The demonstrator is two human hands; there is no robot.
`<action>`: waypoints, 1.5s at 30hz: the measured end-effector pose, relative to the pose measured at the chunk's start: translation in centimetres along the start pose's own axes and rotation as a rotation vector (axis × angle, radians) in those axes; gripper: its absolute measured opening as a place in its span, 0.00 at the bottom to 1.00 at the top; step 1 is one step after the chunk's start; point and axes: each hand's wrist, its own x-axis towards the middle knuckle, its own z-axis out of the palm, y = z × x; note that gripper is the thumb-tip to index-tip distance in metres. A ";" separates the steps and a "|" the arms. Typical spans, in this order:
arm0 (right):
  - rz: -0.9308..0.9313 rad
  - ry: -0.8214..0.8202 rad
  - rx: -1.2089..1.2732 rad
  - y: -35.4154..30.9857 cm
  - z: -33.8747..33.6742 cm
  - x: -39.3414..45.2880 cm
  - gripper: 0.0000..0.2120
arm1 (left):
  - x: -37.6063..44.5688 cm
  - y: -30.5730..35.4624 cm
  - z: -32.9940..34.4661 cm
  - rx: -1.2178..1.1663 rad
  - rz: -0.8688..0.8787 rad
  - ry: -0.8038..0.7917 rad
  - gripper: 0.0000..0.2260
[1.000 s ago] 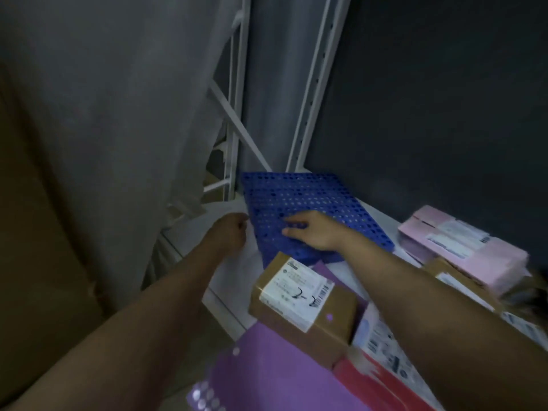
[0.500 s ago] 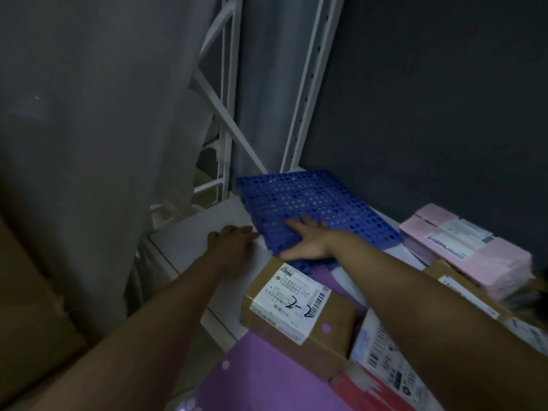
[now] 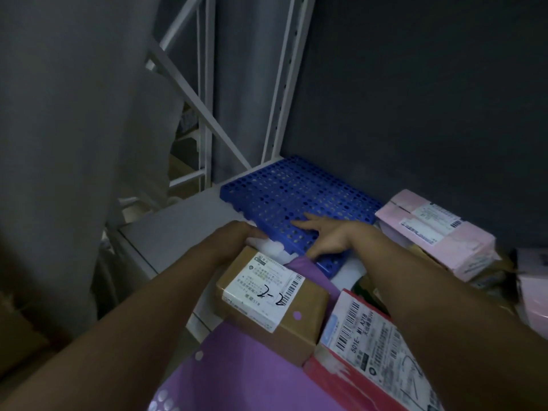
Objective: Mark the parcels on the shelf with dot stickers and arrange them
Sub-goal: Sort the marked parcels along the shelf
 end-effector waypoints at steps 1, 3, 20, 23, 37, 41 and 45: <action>0.002 0.004 0.011 0.0 0.1 -0.1 0.44 | 0.2 0.0 0.1 0.017 0.004 0.010 0.18; 0.001 0.020 0.048 -0.3 0.3 -0.4 0.43 | 0.1 -0.1 -0.1 -0.005 -0.015 0.050 0.15; -0.036 0.301 0.366 -0.2 4.4 -18.8 0.29 | -6.5 10.4 -1.6 0.148 0.079 0.153 0.13; -0.032 0.278 0.238 0.4 6.1 -21.5 0.36 | -8.6 10.3 -0.2 0.193 0.060 0.073 0.15; 0.103 0.342 0.133 1.2 9.4 -24.2 0.51 | -12.8 12.5 1.8 0.272 0.062 0.099 0.22; 0.041 0.689 0.359 0.9 7.3 -26.7 0.44 | -14.4 14.7 1.4 0.047 0.025 0.253 0.21; 0.020 0.958 0.330 -1.2 5.7 -25.9 0.49 | -15.0 18.0 1.3 -0.549 -0.070 0.182 0.18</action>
